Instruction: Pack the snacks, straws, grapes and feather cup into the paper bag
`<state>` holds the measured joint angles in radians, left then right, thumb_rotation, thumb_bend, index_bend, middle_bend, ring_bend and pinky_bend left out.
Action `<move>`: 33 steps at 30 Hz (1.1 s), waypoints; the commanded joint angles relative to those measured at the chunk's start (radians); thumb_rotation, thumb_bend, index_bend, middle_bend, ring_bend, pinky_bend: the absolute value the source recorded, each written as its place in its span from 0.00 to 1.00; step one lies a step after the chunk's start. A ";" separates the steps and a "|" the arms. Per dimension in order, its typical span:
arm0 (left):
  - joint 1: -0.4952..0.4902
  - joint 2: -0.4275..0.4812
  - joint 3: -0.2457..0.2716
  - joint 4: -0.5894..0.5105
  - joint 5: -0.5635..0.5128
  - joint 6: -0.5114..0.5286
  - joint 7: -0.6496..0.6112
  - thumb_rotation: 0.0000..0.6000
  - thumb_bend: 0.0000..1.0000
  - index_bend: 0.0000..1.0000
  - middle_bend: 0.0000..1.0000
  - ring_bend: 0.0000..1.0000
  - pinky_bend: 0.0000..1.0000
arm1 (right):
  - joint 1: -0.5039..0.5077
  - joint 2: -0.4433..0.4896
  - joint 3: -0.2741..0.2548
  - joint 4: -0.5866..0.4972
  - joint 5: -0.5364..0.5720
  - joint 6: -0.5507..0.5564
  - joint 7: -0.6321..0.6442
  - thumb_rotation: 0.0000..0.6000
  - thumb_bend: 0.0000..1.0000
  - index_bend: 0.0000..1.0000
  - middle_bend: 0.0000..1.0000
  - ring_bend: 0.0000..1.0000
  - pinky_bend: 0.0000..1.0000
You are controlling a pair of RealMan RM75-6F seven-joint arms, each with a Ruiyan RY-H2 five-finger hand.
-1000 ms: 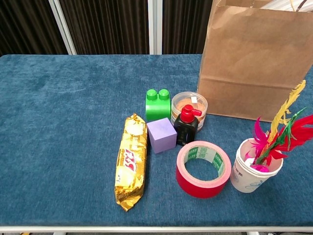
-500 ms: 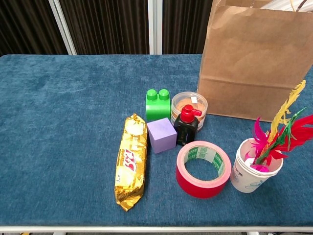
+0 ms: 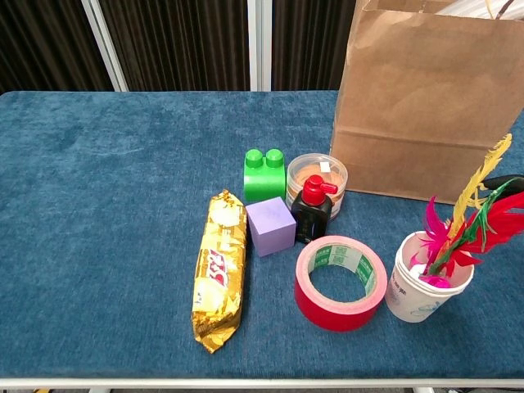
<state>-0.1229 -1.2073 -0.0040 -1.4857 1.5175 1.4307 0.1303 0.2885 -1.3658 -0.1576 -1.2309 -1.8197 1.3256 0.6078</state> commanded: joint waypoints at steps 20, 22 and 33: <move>0.006 0.022 0.005 0.006 -0.010 -0.008 -0.011 1.00 0.09 0.10 0.09 0.00 0.14 | 0.096 -0.161 0.012 0.060 0.016 -0.072 -0.011 1.00 0.00 0.03 0.18 0.06 0.08; 0.006 0.021 0.006 0.008 -0.009 -0.009 -0.013 1.00 0.09 0.10 0.09 0.00 0.14 | 0.095 -0.168 0.013 0.064 0.021 -0.068 -0.018 1.00 0.00 0.07 0.23 0.10 0.13; 0.007 0.022 0.006 0.012 -0.010 -0.010 -0.023 1.00 0.09 0.10 0.09 0.00 0.14 | 0.105 -0.200 0.001 0.072 0.034 -0.081 -0.040 1.00 0.00 0.21 0.28 0.19 0.31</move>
<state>-0.1159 -1.1850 0.0025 -1.4733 1.5072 1.4205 0.1074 0.3934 -1.5656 -0.1564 -1.1595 -1.7859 1.2446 0.5681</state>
